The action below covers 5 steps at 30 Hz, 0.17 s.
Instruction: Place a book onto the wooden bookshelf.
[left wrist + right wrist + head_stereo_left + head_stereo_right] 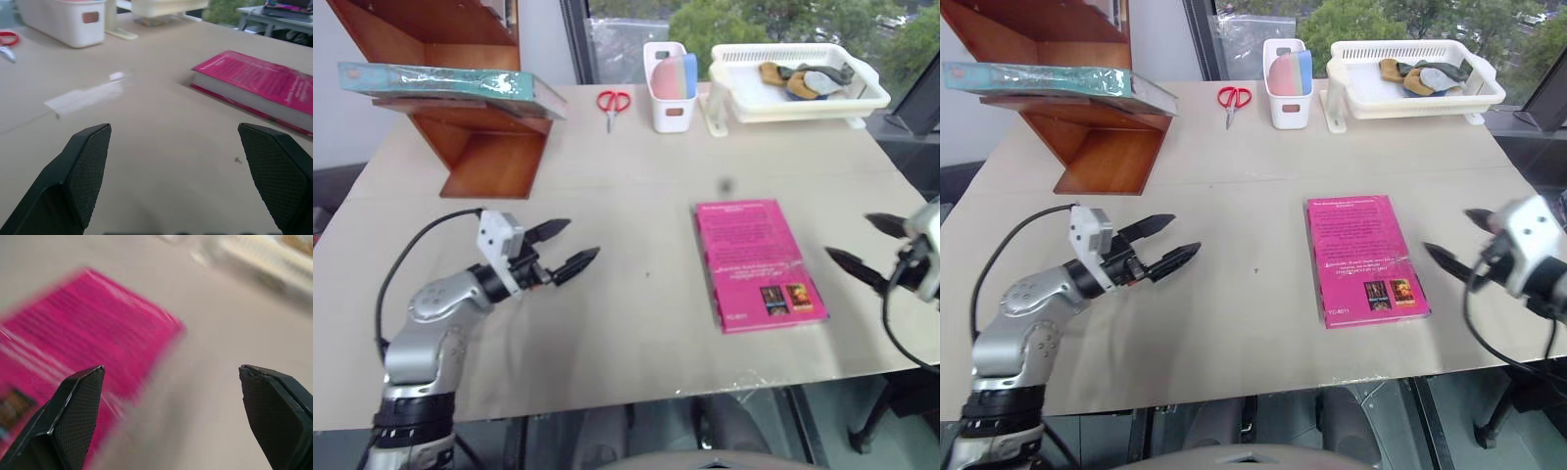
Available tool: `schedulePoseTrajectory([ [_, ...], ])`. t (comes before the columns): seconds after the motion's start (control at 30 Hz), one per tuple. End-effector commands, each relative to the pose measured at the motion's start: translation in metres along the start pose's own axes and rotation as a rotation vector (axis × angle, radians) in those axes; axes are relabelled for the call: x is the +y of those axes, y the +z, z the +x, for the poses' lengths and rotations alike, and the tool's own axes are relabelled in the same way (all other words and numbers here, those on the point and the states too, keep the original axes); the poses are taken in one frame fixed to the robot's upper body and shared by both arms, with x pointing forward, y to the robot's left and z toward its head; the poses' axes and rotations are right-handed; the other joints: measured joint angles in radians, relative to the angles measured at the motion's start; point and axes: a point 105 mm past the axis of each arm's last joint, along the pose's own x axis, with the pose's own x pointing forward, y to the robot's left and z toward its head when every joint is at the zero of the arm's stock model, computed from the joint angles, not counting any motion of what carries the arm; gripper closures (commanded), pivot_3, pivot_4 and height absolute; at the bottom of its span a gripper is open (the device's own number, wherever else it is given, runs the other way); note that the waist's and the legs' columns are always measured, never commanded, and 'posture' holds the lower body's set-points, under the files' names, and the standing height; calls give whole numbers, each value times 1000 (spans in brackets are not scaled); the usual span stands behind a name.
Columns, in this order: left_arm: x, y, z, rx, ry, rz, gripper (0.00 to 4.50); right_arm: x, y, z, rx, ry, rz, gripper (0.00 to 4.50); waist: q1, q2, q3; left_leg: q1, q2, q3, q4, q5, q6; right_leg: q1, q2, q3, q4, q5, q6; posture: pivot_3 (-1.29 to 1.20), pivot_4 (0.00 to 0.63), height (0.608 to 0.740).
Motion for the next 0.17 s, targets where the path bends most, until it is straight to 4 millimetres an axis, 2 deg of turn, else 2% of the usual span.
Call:
schedulePoseTrajectory([
  [0.03, -2, 10, -12, -3, -3, 45, 31, -6, 1, -9, 13, -4, -55, 0, 0, 0, 0, 0, 0, 1, 0, 0, 0, 0, 0, 1, 0, 0, 0, 0, 150, 740],
  [0.17, -6, 12, -16, 11, -12, 32, 31, -5, -2, -10, 28, 15, -41, 0, 3, 0, 0, 0, -1, 2, 1, 0, 0, 0, -2, 1, -1, -1, -3, 0, 150, 740],
])
